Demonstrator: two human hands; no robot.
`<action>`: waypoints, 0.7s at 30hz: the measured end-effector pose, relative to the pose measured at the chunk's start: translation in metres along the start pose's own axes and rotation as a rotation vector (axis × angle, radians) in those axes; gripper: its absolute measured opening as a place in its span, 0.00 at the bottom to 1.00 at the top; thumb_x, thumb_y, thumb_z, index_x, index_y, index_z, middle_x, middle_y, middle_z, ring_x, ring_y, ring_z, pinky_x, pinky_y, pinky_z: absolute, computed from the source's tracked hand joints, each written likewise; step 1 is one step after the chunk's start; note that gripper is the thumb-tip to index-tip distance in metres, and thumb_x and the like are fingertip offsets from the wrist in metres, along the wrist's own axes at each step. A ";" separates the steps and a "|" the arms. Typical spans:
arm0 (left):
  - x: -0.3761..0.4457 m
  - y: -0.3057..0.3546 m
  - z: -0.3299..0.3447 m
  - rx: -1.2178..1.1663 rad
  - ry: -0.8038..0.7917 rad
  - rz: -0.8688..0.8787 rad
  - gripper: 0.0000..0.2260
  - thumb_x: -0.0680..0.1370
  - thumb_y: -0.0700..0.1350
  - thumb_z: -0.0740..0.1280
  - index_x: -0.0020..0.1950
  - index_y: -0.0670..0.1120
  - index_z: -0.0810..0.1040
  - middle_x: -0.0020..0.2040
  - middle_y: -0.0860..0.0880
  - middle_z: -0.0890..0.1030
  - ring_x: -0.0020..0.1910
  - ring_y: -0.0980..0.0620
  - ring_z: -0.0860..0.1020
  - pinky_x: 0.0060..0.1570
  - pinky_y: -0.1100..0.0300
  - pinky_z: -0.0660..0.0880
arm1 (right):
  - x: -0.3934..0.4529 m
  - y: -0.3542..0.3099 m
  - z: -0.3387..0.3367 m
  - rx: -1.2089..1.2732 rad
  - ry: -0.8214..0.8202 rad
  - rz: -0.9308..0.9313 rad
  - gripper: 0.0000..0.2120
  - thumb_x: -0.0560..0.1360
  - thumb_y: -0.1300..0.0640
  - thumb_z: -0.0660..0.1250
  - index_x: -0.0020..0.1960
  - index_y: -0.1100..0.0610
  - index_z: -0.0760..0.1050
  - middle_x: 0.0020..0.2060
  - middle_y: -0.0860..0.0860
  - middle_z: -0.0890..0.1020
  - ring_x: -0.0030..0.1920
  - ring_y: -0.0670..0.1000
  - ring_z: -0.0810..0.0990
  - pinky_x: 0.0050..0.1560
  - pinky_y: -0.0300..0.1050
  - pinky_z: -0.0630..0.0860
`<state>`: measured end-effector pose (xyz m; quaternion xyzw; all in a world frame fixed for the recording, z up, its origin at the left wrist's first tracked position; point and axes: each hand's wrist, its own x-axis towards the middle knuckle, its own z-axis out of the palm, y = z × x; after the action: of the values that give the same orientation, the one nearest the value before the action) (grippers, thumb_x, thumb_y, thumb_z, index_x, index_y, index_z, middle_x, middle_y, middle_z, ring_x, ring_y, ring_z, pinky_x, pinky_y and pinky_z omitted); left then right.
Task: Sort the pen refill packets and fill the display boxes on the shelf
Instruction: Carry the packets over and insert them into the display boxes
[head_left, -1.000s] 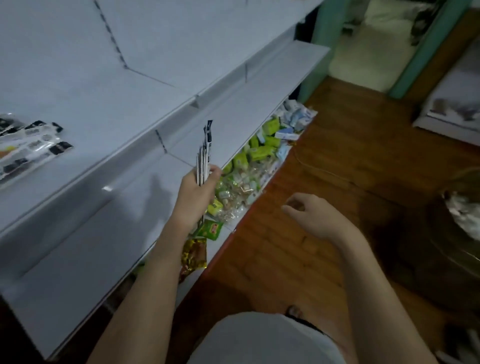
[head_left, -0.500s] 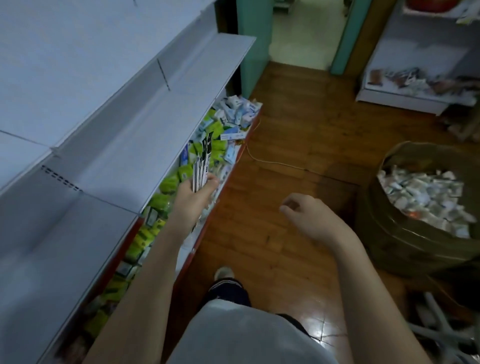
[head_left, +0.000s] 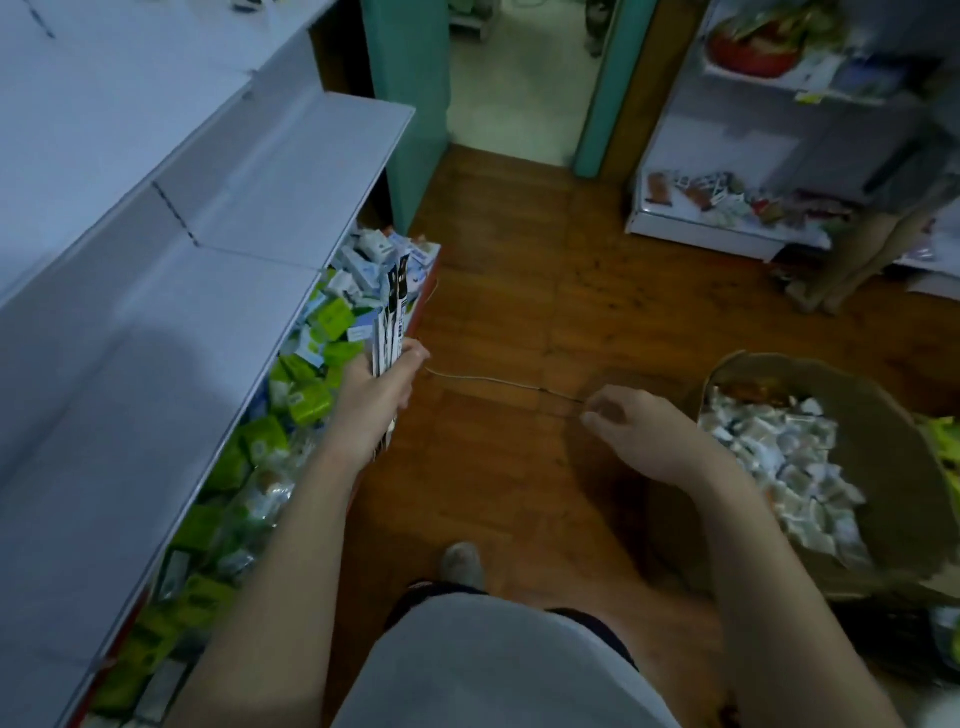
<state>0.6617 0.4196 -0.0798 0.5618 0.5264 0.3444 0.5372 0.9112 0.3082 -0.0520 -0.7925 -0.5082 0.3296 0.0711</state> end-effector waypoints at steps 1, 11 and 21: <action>0.020 0.005 0.004 -0.002 -0.010 -0.002 0.08 0.81 0.49 0.66 0.41 0.52 0.76 0.31 0.49 0.69 0.31 0.53 0.70 0.37 0.62 0.69 | 0.015 -0.001 -0.011 0.015 0.020 0.019 0.12 0.82 0.45 0.60 0.61 0.49 0.74 0.54 0.48 0.76 0.50 0.50 0.75 0.45 0.43 0.71; 0.172 0.025 0.024 -0.050 0.007 -0.020 0.06 0.81 0.47 0.66 0.45 0.49 0.80 0.29 0.51 0.68 0.32 0.50 0.68 0.40 0.54 0.69 | 0.162 -0.016 -0.073 0.020 -0.047 0.079 0.13 0.82 0.44 0.60 0.60 0.50 0.75 0.56 0.49 0.77 0.52 0.50 0.76 0.51 0.47 0.74; 0.344 0.072 0.057 -0.002 0.140 0.005 0.09 0.80 0.47 0.67 0.42 0.45 0.77 0.27 0.51 0.69 0.29 0.52 0.70 0.38 0.60 0.71 | 0.355 -0.039 -0.161 -0.019 -0.111 -0.071 0.14 0.82 0.44 0.59 0.63 0.50 0.72 0.53 0.47 0.78 0.46 0.46 0.77 0.41 0.38 0.73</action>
<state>0.8035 0.7457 -0.0826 0.5370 0.5610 0.3847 0.4990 1.0715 0.6653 -0.0699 -0.7551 -0.5422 0.3655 0.0471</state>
